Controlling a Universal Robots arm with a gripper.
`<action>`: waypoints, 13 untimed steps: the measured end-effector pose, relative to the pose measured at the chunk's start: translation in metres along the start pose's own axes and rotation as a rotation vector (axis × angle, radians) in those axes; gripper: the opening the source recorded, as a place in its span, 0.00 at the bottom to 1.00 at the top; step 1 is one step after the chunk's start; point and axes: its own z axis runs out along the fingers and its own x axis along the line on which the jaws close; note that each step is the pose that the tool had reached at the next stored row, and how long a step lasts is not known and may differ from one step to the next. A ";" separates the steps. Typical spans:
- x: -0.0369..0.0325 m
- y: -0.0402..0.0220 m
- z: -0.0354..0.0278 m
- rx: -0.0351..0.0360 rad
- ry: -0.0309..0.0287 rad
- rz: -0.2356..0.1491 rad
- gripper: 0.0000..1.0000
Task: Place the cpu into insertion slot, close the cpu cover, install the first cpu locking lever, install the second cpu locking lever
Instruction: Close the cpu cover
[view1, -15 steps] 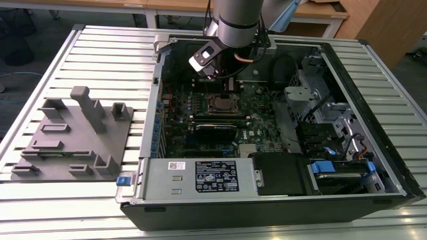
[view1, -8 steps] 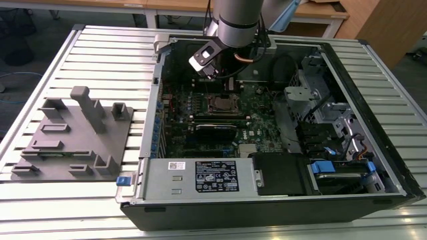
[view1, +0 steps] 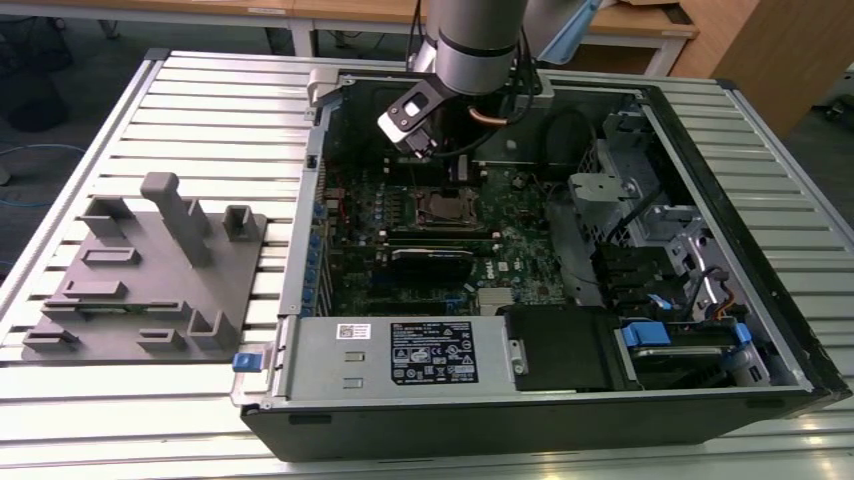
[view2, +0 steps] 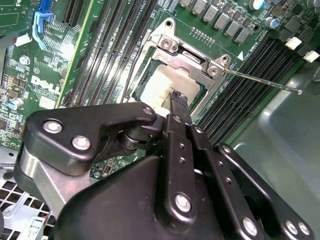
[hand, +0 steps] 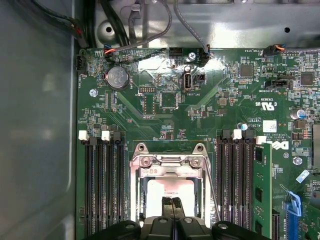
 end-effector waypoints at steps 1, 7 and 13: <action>-0.0012 0.0000 0.0000 0.0000 0.0000 0.000 0.11; -0.0029 0.0001 -0.0001 0.0000 0.0000 0.000 0.11; -0.0034 0.0001 -0.0001 0.0000 0.0000 -0.002 0.11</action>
